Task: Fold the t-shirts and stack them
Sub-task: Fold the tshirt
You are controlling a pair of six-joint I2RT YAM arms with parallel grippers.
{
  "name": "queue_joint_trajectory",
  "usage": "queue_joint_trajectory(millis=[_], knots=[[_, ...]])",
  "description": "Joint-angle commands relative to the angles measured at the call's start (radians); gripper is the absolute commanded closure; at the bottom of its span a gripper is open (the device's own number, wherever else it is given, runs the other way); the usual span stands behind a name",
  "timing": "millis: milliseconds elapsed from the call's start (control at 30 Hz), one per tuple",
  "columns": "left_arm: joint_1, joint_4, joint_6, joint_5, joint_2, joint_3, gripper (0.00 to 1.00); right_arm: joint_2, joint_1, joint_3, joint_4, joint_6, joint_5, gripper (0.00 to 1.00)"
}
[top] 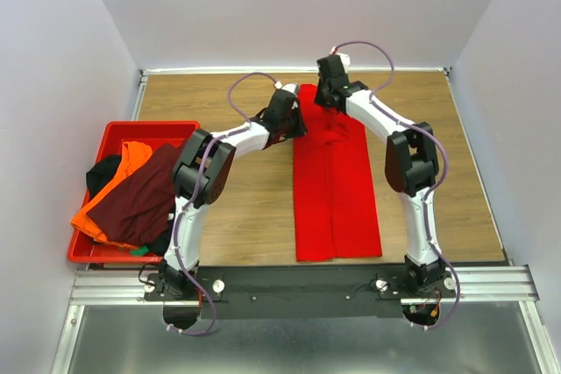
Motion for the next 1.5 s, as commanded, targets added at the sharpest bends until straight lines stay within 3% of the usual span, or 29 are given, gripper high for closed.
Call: queue_joint_trajectory(millis=[0,67,100,200,367,433,500,1267,1467], knots=[[0.031,0.003,-0.063,-0.044,-0.076,-0.051,0.83,0.033,0.016,0.017,-0.035,-0.006,0.005,0.84],[0.034,0.002,-0.067,-0.048,-0.082,-0.062,0.82,0.008,0.016,0.007,-0.035,-0.011,0.018,0.70],[0.034,0.000,-0.069,-0.048,-0.084,-0.059,0.82,-0.005,0.016,-0.009,-0.035,-0.017,0.028,0.58],[0.034,0.000,-0.073,-0.046,-0.082,-0.056,0.83,-0.073,0.007,-0.044,-0.035,-0.024,0.064,0.50],[0.034,-0.006,-0.073,-0.051,-0.084,-0.050,0.82,-0.159,-0.025,-0.170,-0.035,-0.012,0.084,0.53],[0.035,-0.009,-0.072,-0.054,-0.085,-0.048,0.82,-0.170,-0.045,-0.197,-0.035,-0.012,0.067,0.60],[0.035,-0.011,-0.072,-0.054,-0.084,-0.045,0.83,-0.164,-0.056,-0.225,-0.035,-0.018,0.050,0.61],[0.044,-0.017,-0.067,-0.054,-0.071,-0.037,0.83,-0.068,-0.062,-0.263,-0.040,-0.034,0.048,0.61],[0.044,-0.017,-0.067,-0.054,-0.064,-0.036,0.83,-0.087,-0.062,-0.289,-0.040,-0.034,0.059,0.68]])
